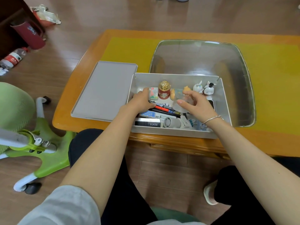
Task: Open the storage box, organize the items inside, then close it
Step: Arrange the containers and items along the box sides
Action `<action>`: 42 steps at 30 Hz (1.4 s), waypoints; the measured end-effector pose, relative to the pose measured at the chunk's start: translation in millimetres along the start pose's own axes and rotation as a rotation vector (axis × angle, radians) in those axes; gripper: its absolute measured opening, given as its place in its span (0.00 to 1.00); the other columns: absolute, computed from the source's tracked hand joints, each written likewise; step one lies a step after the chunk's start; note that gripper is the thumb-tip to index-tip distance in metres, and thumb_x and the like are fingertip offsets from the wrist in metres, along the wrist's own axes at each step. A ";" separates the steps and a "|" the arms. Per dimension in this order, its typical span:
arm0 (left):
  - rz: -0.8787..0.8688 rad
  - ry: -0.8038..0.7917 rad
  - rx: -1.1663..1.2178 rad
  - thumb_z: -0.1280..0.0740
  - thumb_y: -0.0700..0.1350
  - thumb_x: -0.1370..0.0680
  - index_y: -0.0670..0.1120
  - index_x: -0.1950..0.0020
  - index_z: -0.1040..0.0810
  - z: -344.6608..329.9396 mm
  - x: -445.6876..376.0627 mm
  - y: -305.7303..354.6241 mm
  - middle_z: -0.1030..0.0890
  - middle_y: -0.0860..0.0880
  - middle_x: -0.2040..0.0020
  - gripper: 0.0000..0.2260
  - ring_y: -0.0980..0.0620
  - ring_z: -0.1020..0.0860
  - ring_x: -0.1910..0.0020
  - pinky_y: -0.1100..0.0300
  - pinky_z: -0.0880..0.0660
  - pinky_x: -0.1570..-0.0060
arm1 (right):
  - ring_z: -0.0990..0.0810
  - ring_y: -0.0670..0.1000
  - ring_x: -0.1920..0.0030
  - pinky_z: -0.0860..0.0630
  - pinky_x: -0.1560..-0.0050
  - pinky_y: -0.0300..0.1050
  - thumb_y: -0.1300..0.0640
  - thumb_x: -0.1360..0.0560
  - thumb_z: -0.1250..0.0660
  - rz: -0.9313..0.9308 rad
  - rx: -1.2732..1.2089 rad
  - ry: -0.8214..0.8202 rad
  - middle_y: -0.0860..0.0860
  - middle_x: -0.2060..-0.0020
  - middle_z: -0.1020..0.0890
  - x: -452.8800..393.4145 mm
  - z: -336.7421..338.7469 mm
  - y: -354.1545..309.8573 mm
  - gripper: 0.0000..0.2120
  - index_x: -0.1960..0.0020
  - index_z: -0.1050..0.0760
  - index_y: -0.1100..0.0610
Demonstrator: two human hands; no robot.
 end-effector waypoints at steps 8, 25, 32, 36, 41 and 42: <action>-0.002 0.054 -0.264 0.41 0.34 0.22 0.41 0.37 0.27 8.4 4.8 5.1 0.25 0.38 0.40 0.14 0.39 0.25 0.43 0.49 0.27 0.43 | 0.27 0.49 0.39 0.31 0.45 0.38 0.45 0.28 0.31 0.003 -0.050 0.033 0.51 0.37 0.25 -1.2 -2.8 -0.9 0.25 0.34 0.29 0.52; -0.264 0.017 -0.032 0.33 0.41 0.22 0.47 0.45 0.18 16.5 29.9 22.0 0.19 0.49 0.46 0.07 0.51 0.23 0.47 0.62 0.30 0.49 | 0.28 0.47 0.38 0.32 0.47 0.32 0.43 0.28 0.32 0.033 -0.118 0.181 0.49 0.37 0.25 0.3 10.0 -2.6 0.26 0.34 0.30 0.51; -0.064 -0.056 -0.122 0.46 0.44 0.19 0.47 0.24 0.40 -1.8 -3.5 15.5 0.33 0.37 0.30 0.22 0.38 0.33 0.33 0.48 0.35 0.34 | 0.28 0.47 0.38 0.31 0.44 0.37 0.43 0.28 0.32 0.039 -0.108 0.186 0.49 0.37 0.25 1.8 8.4 -2.2 0.27 0.33 0.30 0.52; -0.044 -0.161 -0.206 0.47 0.47 0.19 0.47 0.25 0.39 -10.3 -12.5 12.5 0.33 0.39 0.29 0.21 0.39 0.33 0.32 0.43 0.36 0.33 | 0.28 0.47 0.38 0.31 0.44 0.37 0.43 0.28 0.32 0.039 -0.100 0.194 0.49 0.37 0.25 1.2 9.3 -3.4 0.26 0.33 0.30 0.52; -0.027 -0.125 -0.141 0.44 0.46 0.21 0.43 0.29 0.36 -7.6 -14.7 7.1 0.29 0.41 0.30 0.20 0.40 0.31 0.34 0.43 0.35 0.34 | 0.28 0.47 0.38 0.31 0.45 0.35 0.44 0.27 0.32 0.028 -0.083 0.195 0.49 0.37 0.25 1.1 8.8 -3.2 0.26 0.33 0.30 0.52; -0.036 -0.122 -0.136 0.44 0.45 0.20 0.43 0.28 0.36 -7.7 -14.8 7.3 0.30 0.41 0.30 0.21 0.40 0.31 0.33 0.43 0.35 0.34 | 0.28 0.47 0.38 0.31 0.45 0.36 0.44 0.27 0.32 0.029 -0.077 0.190 0.49 0.37 0.25 1.2 8.4 -3.3 0.26 0.33 0.30 0.52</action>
Point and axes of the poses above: each hand's wrist, its own x-axis away from the middle knuckle, its own z-axis out of the back of the hand, y = z × x, the point moved 4 cm from there along -x, towards the middle knuckle
